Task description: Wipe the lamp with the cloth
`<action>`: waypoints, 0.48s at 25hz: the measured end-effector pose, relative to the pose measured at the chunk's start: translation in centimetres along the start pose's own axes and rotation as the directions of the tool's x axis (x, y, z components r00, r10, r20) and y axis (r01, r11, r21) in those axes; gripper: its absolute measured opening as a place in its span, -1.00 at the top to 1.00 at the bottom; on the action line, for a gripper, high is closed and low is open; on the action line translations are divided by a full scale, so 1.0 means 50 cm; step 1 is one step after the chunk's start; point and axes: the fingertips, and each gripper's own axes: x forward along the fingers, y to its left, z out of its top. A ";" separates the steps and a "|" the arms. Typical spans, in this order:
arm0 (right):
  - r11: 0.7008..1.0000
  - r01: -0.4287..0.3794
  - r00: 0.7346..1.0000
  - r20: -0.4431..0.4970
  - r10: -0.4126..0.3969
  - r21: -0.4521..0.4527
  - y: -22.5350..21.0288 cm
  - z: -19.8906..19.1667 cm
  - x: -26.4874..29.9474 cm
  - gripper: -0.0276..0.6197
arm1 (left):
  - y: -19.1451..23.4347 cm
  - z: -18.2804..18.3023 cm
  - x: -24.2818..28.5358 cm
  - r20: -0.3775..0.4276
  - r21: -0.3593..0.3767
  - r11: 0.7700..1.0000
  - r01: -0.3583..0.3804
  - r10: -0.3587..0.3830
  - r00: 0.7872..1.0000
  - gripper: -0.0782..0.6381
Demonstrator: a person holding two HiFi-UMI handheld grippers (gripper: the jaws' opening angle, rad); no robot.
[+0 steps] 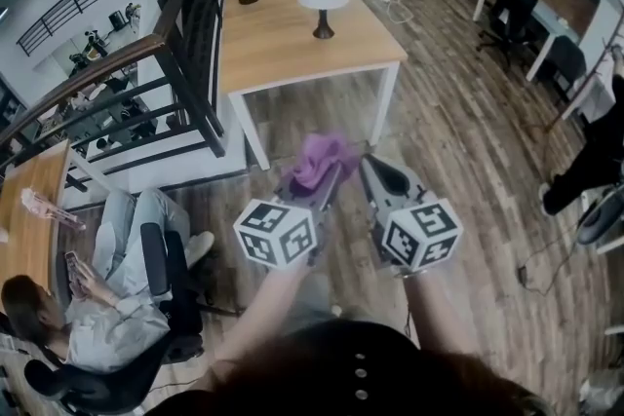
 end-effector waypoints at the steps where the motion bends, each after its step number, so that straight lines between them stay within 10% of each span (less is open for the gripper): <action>1: 1.000 0.004 1.000 0.000 -0.004 0.002 -0.008 0.000 0.003 0.88 | 0.005 0.000 0.004 -0.002 -0.002 1.000 -0.003 0.003 1.000 0.61; 12: 1.000 0.019 1.000 -0.023 -0.018 0.015 -0.110 -0.007 0.158 0.88 | 0.121 0.005 0.133 -0.026 -0.032 0.999 0.013 -0.014 1.000 0.61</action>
